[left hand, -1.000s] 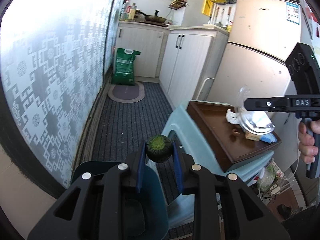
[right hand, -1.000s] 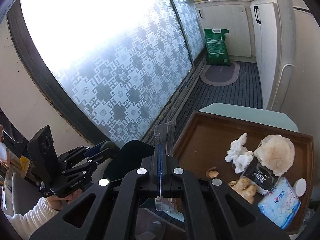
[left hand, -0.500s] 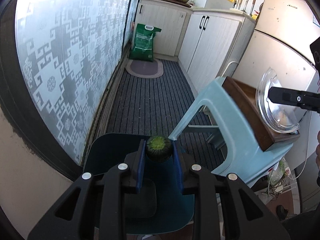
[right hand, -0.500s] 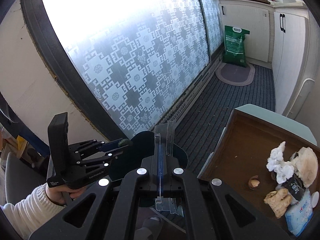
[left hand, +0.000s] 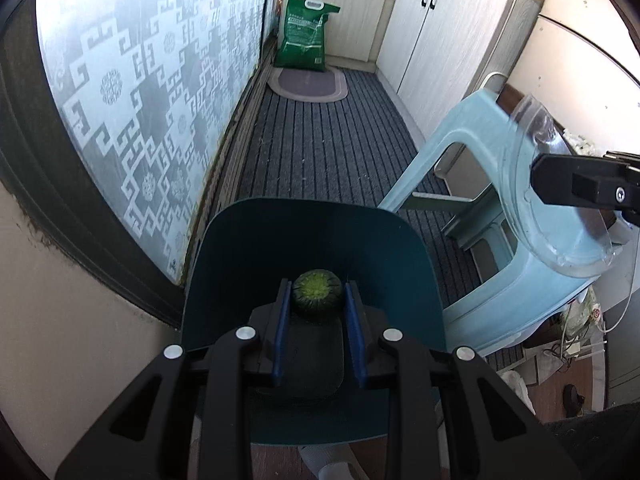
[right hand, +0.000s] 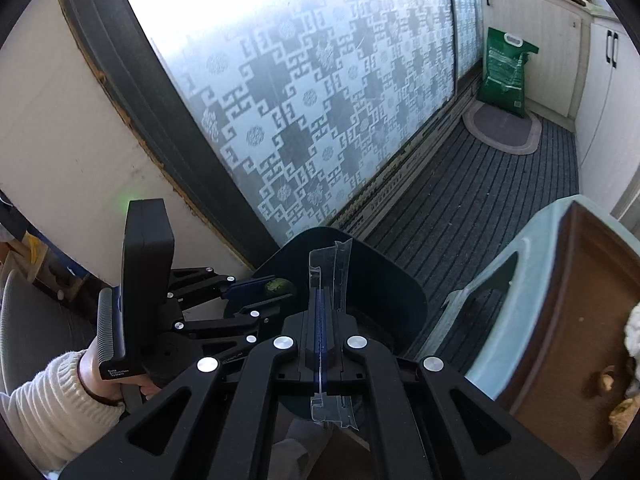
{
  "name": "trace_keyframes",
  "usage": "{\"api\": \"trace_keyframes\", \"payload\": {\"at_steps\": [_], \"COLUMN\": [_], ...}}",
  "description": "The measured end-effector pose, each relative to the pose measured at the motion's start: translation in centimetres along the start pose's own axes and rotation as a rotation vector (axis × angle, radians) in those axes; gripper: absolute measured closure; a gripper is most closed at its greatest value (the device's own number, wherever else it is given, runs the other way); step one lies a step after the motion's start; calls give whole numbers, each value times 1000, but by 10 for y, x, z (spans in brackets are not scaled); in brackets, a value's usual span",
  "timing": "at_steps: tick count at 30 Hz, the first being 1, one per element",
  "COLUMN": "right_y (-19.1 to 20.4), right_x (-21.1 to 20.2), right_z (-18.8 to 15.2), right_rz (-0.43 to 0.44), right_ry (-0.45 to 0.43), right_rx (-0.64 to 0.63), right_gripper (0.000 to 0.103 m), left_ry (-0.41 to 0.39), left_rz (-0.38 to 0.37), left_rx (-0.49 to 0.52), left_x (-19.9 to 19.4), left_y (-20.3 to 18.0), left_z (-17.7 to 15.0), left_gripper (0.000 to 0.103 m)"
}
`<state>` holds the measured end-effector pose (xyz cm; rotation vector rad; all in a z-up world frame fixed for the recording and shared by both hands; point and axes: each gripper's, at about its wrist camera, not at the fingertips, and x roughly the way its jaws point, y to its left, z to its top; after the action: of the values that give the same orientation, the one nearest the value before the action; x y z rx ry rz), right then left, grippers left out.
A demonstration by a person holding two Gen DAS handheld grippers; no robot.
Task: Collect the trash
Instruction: 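Carry the green ball into the teal bin and open the left tool while the right tool carries the cup, then lower the clear cup into the teal bin and open the right tool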
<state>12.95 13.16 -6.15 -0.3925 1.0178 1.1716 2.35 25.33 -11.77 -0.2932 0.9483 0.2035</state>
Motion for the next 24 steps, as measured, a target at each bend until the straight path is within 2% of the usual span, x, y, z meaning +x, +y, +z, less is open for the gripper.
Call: {"api": "trace_keyframes", "payload": {"at_steps": [13,20,24], "right_y": [17,13,13], "right_x": [39,53,60], "right_z": [-4,-9,-13], "right_rz": [-37,-64,-82], "right_ry": [90,123,142], "right_rx": [-38,-36,-53], "right_gripper": [103,103,103], "left_ry": [131,89,15], "left_rz": [23,8,1], "left_rx": [-19,-22,10], "left_x": [29,19,4], "left_y": [22,25,20], "left_z": [-15,-15,-12], "left_gripper": [73,73,75]}}
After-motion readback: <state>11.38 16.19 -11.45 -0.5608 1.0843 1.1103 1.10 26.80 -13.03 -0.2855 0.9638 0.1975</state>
